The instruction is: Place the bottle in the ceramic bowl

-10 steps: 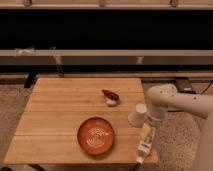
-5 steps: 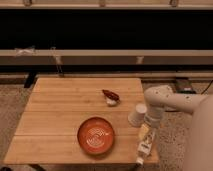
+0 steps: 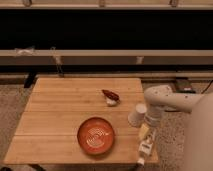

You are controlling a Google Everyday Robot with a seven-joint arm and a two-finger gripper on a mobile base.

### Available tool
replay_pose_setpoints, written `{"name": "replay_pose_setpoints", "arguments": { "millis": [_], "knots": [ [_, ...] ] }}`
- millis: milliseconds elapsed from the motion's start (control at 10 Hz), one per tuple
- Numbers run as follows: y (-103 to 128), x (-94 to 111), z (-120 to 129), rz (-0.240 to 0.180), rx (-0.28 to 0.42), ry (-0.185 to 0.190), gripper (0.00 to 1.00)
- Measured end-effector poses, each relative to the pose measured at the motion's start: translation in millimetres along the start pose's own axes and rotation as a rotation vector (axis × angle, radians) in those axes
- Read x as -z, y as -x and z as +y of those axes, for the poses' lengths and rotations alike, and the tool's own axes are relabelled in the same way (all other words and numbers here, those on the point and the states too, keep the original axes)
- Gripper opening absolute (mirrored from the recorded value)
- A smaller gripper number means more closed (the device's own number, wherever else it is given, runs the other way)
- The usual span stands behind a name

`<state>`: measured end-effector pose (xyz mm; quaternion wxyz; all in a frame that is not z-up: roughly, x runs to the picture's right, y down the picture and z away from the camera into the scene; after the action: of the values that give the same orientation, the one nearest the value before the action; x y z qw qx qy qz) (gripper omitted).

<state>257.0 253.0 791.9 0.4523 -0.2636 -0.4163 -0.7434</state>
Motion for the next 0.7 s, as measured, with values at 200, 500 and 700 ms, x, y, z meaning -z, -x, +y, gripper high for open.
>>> {"name": "replay_pose_setpoints", "arguments": {
  "millis": [200, 500, 700],
  "knots": [
    [0.8, 1.5, 1.6, 0.003, 0.0, -0.005, 0.06],
    [5.5, 8.0, 5.2, 0.012, 0.001, 0.0, 0.0],
    [7.9, 13.9, 4.9, 0.02, 0.001, 0.007, 0.0]
  ]
}}
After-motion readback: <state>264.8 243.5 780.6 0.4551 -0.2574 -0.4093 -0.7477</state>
